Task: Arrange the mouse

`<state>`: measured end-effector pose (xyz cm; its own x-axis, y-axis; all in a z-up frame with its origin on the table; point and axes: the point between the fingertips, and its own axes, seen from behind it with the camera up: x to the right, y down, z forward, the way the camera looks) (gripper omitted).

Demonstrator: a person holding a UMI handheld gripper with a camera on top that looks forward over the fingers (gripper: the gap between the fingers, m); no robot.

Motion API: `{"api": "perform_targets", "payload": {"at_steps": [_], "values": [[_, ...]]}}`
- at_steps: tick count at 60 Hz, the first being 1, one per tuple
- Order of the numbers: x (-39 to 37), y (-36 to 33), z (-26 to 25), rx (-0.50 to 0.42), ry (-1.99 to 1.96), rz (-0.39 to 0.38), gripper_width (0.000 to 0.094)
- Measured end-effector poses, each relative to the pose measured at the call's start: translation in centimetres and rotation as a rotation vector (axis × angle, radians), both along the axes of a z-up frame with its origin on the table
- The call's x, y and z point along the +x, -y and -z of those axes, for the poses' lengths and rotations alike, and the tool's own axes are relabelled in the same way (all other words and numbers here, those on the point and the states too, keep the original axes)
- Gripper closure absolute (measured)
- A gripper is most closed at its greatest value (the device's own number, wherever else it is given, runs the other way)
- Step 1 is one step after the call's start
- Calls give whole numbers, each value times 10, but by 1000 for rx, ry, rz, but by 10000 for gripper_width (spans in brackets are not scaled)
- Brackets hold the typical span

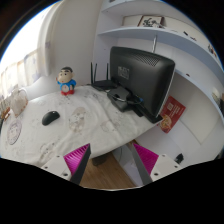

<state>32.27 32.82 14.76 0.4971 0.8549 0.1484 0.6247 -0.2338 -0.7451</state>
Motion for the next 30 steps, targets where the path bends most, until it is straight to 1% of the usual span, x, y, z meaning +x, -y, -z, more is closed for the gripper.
{"api": "perform_targets", "payload": {"at_steps": [8, 21, 30], "values": [[-24, 27, 6, -3, -12, -72, 80], [-69, 103, 17, -13, -31, -260, 76], [-93, 160, 28, -41, -48, -366, 78]]}}
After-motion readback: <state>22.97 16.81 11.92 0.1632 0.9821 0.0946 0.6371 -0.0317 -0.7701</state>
